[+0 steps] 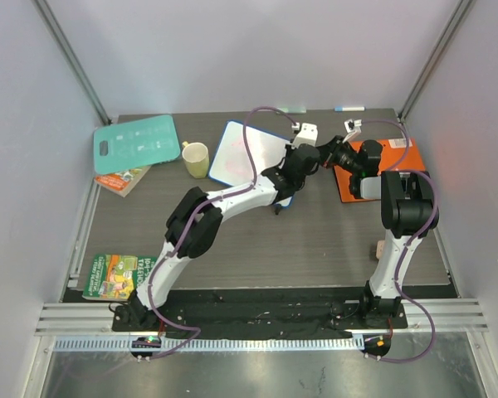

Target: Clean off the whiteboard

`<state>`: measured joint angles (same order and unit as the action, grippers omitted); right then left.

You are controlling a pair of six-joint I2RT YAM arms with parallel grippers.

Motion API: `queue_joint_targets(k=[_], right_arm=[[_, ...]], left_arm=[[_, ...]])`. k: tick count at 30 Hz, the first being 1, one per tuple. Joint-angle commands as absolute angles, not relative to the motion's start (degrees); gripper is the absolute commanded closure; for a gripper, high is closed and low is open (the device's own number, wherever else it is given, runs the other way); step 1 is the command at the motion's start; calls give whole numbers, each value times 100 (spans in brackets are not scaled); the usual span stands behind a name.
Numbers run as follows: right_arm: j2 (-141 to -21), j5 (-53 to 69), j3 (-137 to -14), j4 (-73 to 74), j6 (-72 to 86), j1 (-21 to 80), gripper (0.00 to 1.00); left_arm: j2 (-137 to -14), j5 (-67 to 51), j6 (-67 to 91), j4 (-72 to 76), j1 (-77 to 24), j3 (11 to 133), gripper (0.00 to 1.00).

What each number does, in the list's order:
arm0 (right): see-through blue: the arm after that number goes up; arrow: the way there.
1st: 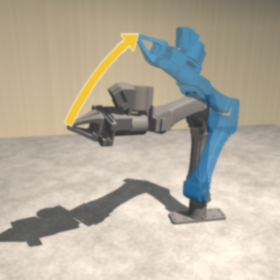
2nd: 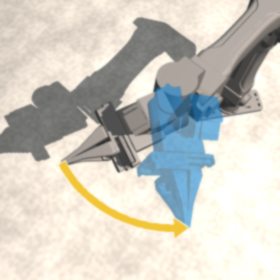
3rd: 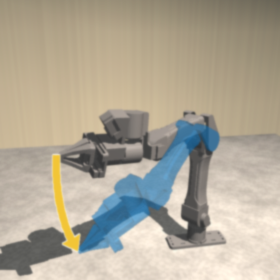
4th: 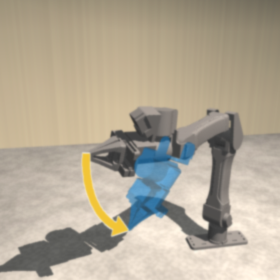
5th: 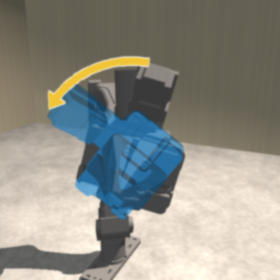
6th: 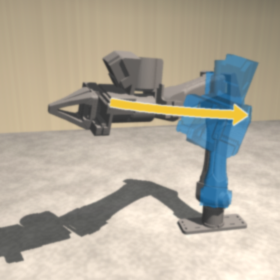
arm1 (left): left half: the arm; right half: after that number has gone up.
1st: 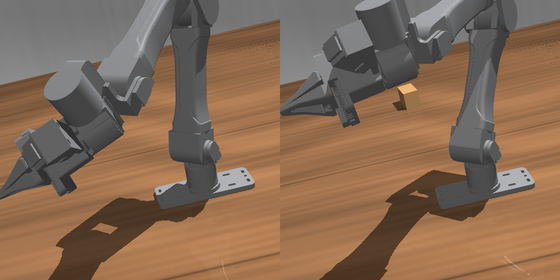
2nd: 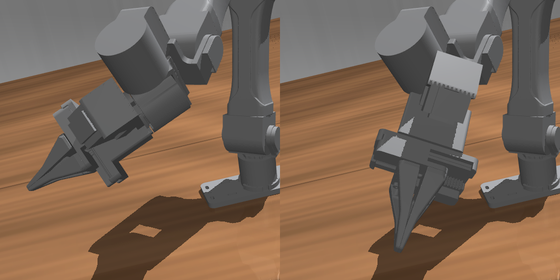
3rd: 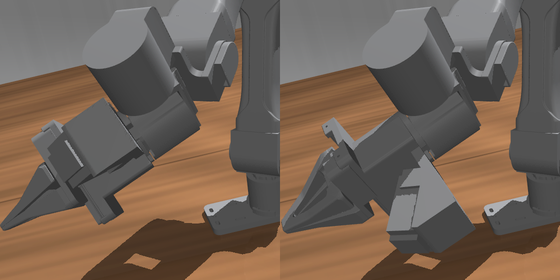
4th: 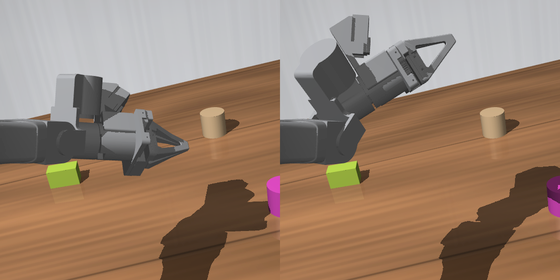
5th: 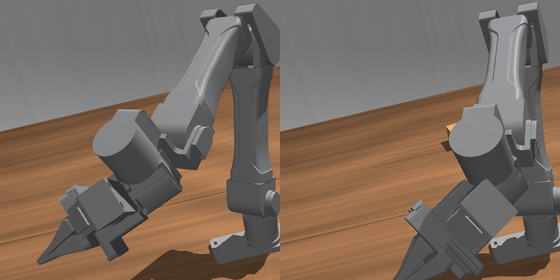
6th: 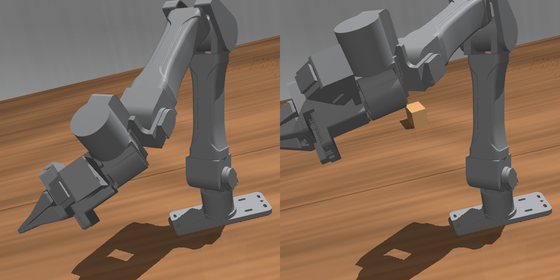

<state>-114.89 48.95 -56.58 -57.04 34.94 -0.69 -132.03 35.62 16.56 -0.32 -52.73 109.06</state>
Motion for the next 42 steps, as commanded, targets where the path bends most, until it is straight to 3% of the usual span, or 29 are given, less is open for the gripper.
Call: queue_joint_targets(k=[1, 17, 34, 42], right_arm=[[-11188, 5352, -5783, -6214, 2935, 211, 99], [-11206, 5361, -5801, -6196, 2936, 202, 99], [-11215, 5379, -5810, -6196, 2953, 220, 99], [-11241, 5388, -5836, -6196, 2971, 220, 99]], left_arm=[[-13421, 2769, 1942, -545, -5370, 10372, 100], [-13193, 3225, 2329, -492, -5704, 9229, 100], [-12024, 3524, 3120, -150, -4500, 7427, 100], [-12269, 3411, 2866, -27, -4605, 8066, 100]])
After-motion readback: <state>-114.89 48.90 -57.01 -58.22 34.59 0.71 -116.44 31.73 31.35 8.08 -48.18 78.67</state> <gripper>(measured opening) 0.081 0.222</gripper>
